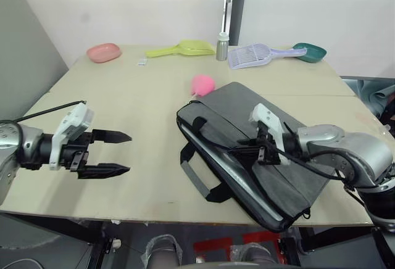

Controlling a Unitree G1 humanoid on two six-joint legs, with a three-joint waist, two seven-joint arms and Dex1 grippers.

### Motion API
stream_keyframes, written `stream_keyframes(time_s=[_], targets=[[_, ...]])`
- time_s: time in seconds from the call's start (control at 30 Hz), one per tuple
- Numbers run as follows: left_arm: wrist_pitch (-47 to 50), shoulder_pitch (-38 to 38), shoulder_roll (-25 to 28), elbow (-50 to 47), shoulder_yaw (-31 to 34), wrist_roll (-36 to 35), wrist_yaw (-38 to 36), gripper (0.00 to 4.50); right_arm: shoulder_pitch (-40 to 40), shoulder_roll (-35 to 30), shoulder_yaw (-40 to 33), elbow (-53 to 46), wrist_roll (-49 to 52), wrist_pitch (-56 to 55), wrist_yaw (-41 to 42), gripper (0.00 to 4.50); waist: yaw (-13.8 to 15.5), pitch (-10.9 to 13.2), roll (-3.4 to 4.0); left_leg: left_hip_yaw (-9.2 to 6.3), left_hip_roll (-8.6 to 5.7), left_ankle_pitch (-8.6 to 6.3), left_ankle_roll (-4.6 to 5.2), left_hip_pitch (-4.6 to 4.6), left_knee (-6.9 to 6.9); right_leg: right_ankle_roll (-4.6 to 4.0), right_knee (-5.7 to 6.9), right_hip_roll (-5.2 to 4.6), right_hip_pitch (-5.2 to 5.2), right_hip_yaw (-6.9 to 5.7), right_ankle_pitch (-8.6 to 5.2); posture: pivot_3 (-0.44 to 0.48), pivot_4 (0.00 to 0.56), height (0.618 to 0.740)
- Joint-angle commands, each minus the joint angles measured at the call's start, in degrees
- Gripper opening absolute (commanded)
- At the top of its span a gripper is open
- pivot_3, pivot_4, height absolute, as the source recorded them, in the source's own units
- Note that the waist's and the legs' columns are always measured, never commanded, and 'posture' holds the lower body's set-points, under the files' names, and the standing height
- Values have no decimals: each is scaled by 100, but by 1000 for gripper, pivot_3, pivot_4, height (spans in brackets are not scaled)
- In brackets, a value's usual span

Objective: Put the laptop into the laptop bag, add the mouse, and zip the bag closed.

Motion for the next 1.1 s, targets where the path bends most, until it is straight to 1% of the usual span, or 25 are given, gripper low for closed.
stream_keyframes(time_s=[0.03, 0.1, 0.13, 0.17, 0.2, 0.23, 0.3, 0.4, 0.47, 0.57, 0.6, 0.63, 0.67, 0.7, 0.73, 0.77, 0.8, 0.83, 0.9, 0.93, 1.0, 1.1], targets=[[-234, 294, 171, 137, 764, -320, -378, 4500, 43, -384, -489, -394, 564, 162, 404, 2434, 23, 0, 0, 0, 0, -1, 2, 0, 0, 0, -2, 0, 0, 0, 0, 0, 150, 740], [-51, 431, 223, 66, 1251, -608, -378, 4500, 184, -696, -877, -477, 884, 250, 575, 3115, 45, -2, -4, 1, 0, -4, 7, 1, 0, 0, -4, 0, 3, 0, 0, 0, 150, 740], [6, 502, 246, 41, 1436, -701, -378, 4500, 238, -829, -1054, -487, 1021, 282, 642, 3591, 51, -2, -5, 0, 2, -4, 8, 2, 1, -1, -2, 1, 3, -1, 0, 0, 150, 740], [2, 668, 272, 40, 1630, -748, -378, 4500, 326, -969, -1378, -461, 1200, 320, 696, 3726, 52, -2, -5, 0, 2, -4, 8, 1, 4, -1, -1, 0, 2, -1, 0, 0, 150, 740], [-5, 797, 289, 33, 1760, -780, -378, 4500, 398, -1067, -1602, -443, 1339, 338, 716, 4221, 50, -3, -6, 1, 1, -4, 10, 2, 6, -1, -1, 0, 3, 2, 0, 0, 150, 740], [-45, 921, 303, 55, 1844, -775, -378, 4500, 512, -1184, -1826, -461, 1483, 318, 807, 4487, 49, -3, -6, 2, 2, -5, 11, 4, 6, -1, -1, 0, 5, 3, 0, 0, 150, 740], [-186, 1157, 340, 211, 1962, -669, -378, 4500, 878, -1451, -2337, -547, 1646, 241, 1040, 4487, 53, -3, -6, 4, 2, -5, 13, 7, 7, 0, 0, 0, 5, 6, 0, 0, 150, 740], [-471, 1454, 420, 747, 2063, -465, -378, 4500, 2064, -1776, -3368, -614, 1142, -116, 1444, 4487, 93, -5, -9, 3, 4, -6, 17, 7, 7, 0, -5, 0, 8, 4, -1, 0, 150, 740], [-612, 1523, 491, 1133, 2066, -437, -378, 4500, 2922, -1734, -4233, -650, 884, -257, 1636, 4487, 112, -4, -10, 8, 4, -8, 21, 6, 7, 1, -11, 0, 7, 6, -2, 0, 150, 740], [-749, 1477, 610, 1522, 1951, -516, -378, 4500, 3744, -1545, -5055, -801, 786, -379, 1735, 4487, 123, -6, -13, 11, 2, -8, 25, 6, 7, 1, -12, -3, 5, 9, -3, 0, 150, 740], [-698, 1252, 649, 1718, 1796, -539, -378, 4500, 4057, -1380, -5392, -937, 789, -402, 1735, 4487, 132, -11, -20, 10, 3, -8, 25, 7, 7, 1, -11, -3, 5, 9, -3, 0, 150, 740], [-386, 514, 713, 1732, 1232, -609, -70, 4500, 4313, -1237, -5666, -1060, 813, -426, 1711, 4487, 168, -15, -19, 10, 4, -8, 25, 9, 7, 2, -10, -3, 6, 9, -3, 0, 150, 740], [-156, -59, 761, 1752, 802, -641, 145, 4500, 4466, -1154, -5829, -1146, 851, -447, 1679, 4487, 199, -18, -17, 9, 3, -8, 25, 17, 8, 4, -8, -4, 12, 9, -5, 0, 150, 740], [123, -1095, 530, 2006, 145, -493, 404, 4500, 4601, -1020, -5981, -1281, 957, -447, 1600, 4487, 282, -17, -16, 13, 4, -8, 26, 26, 8, 7, 0, -11, 18, 5, -8, 0, 150, 740], [405, -2085, 188, 2361, -433, -289, 682, 4500, 4683, -859, -6115, -1394, 1207, -399, 1456, 4487, 387, -17, -14, 14, 0, -8, 26, 34, 22, 7, 13, -15, 21, 11, -8, 0, 150, 740], [561, -2752, -59, 2705, -804, -108, 806, 4500, 4732, -754, -6199, -1471, 1407, -367, 1329, 4487, 400, -12, -14, 19, -3, -9, 28, 43, 31, 7, 40, -31, 29, 0, -8, 0, 150, 740], [584, -3444, -433, 3167, -1214, 173, 919, 4500, 4822, -558, -6283, -1571, 1655, -327, 1092, 4487, 409, -11, -10, 41, -1, -9, 28, 50, 42, 5, 62, -39, 25, 9, -9, 0, 150, 740], [543, -3960, -756, 3629, -1537, 442, 1001, 4500, 4942, -377, -6355, -1620, 1938, -270, 828, 4487, 442, -19, -10, 47, -5, -9, 28, 58, 50, 5, 75, -40, 26, 24, -8, 0, 150, 740], [248, -4741, -1279, 4551, -1990, 987, 1143, 4500, 5286, -117, -6499, -1761, 2359, -280, 476, 4487, 414, -23, 0, 54, -7, -9, 29, 77, 66, 5, 93, -44, 34, 38, -8, 0, 150, 740], [113, -5048, -1495, 5006, -2130, 1179, 1176, 4500, 5539, -41, -6593, -1872, 2409, -301, 429, 4487, 376, -27, -1, 59, -10, -9, 29, 76, 70, 6, 96, -43, 30, 52, -7, 0, 150, 740], [-254, -5630, -2006, 5982, -2319, 1507, 1282, 4500, 6227, 122, -6906, -2058, 2705, -302, 396, 4487, 297, -27, -7, 63, -15, -7, 31, 77, 70, 17, 94, -33, 20, 80, -4, 0, 150, 740], [-536, -6202, -2610, 7029, -2462, 1843, 1317, 4500, 7096, 413, -7142, -2289, 3289, -474, 207, 4487, 237, -23, -18, 57, -13, -8, 31, 51, 52, 29, 55, -24, 10, 82, -5, 0, 150, 740]])
